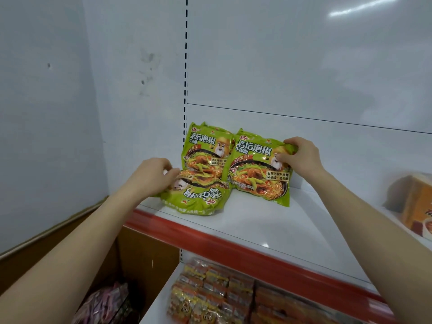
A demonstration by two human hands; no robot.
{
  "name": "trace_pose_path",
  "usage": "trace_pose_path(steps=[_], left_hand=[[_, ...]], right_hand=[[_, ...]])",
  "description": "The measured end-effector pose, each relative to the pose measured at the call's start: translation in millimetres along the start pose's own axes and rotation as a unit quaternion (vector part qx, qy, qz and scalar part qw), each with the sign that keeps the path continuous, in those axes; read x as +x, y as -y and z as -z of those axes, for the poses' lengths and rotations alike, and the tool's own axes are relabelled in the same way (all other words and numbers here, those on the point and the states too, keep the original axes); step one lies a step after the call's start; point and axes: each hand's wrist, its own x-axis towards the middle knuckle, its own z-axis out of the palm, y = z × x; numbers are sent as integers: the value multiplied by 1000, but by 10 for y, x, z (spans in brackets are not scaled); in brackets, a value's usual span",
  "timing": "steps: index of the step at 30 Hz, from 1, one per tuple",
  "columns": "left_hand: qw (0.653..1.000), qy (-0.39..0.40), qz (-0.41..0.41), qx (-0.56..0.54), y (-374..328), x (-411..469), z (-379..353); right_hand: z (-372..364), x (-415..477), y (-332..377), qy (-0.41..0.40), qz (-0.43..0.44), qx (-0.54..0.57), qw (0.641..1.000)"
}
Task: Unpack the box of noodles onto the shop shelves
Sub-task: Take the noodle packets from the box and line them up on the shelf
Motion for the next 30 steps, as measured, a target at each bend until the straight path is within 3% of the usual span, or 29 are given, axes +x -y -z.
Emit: trace_pose_path(steps=[3,8,16,19,22,24,26,28,30], left_hand=[[987,87,115,66,101,90,0],[966,158,176,-107,107,127,62],[909,101,199,-353,119,46,77],[893,78,198,-397,112,-25,109],[871,43,200,-447,120,-59,99],[847,-2,207,-490,87,-63,81],[810,-53,217,-542,-9,-74,51],[775,-94,226,-582,-147,-101,7],[751,-113,225,-610,-275,-134,-38]], right_hand=[[-31,-24,1,-19,-14,5,1000],[-65,-44,-24,-46,-41,14,998],[-137,-35,-3,-56,-40,-53,996],[-123,-127,72,-119,10,-92,989],[-150,-281,256,-149,61,-35,986],[-191,-375,408,-64,57,7,996],[-240,-461,562,112,-16,109,988],[-294,-542,708,280,-121,228,924],[-376,-562,800,332,-142,320,876]])
